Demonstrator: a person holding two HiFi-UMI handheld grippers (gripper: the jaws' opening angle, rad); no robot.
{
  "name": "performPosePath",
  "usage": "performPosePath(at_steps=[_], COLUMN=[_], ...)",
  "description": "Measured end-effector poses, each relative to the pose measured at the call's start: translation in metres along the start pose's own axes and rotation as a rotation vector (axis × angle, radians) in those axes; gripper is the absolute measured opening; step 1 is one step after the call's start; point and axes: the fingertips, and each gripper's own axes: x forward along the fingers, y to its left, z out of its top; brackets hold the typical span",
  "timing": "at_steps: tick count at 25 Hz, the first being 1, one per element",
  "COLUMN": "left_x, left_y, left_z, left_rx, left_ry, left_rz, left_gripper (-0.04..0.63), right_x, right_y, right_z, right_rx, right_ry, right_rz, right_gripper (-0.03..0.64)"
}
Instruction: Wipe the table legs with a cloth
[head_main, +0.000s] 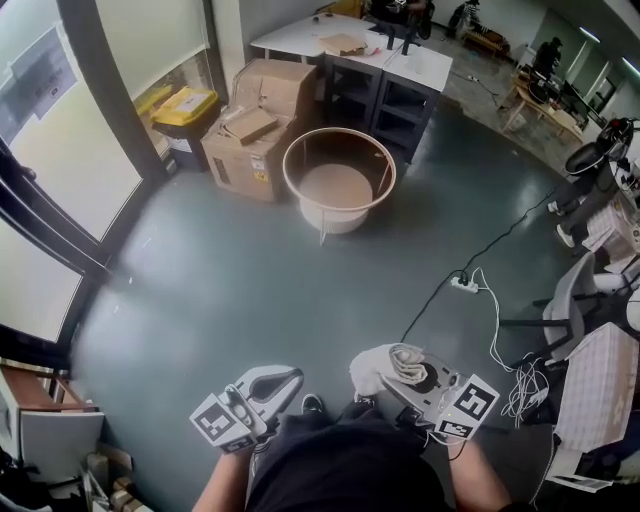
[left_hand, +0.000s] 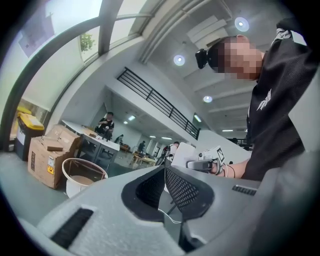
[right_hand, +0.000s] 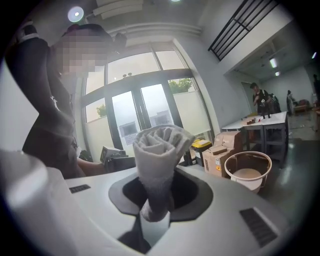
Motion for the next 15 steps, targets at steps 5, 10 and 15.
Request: performPosePath(at_steps=[5, 10, 15], left_x=[-0.008, -0.007, 0.004], left_y=[-0.001, -0.004, -0.008], left_z=[0.003, 0.006, -0.014], left_rx=[0.015, 0.012, 0.069], left_ry=[-0.021, -0.065, 0.075], left_rz=[-0.018, -0.069, -0.072], left_gripper=[0.008, 0.009, 0.009], right_x=[0.005, 0.009, 0.007], right_y=[0.006, 0.017, 0.023], right_z=[0.000, -0.003, -0.009], right_rx=[0.006, 0.016, 0.007], right_ry=[0.001, -0.013, -0.018], right_rz=[-0.022, -0.064, -0.081], right_gripper=[0.078, 0.078, 0.078])
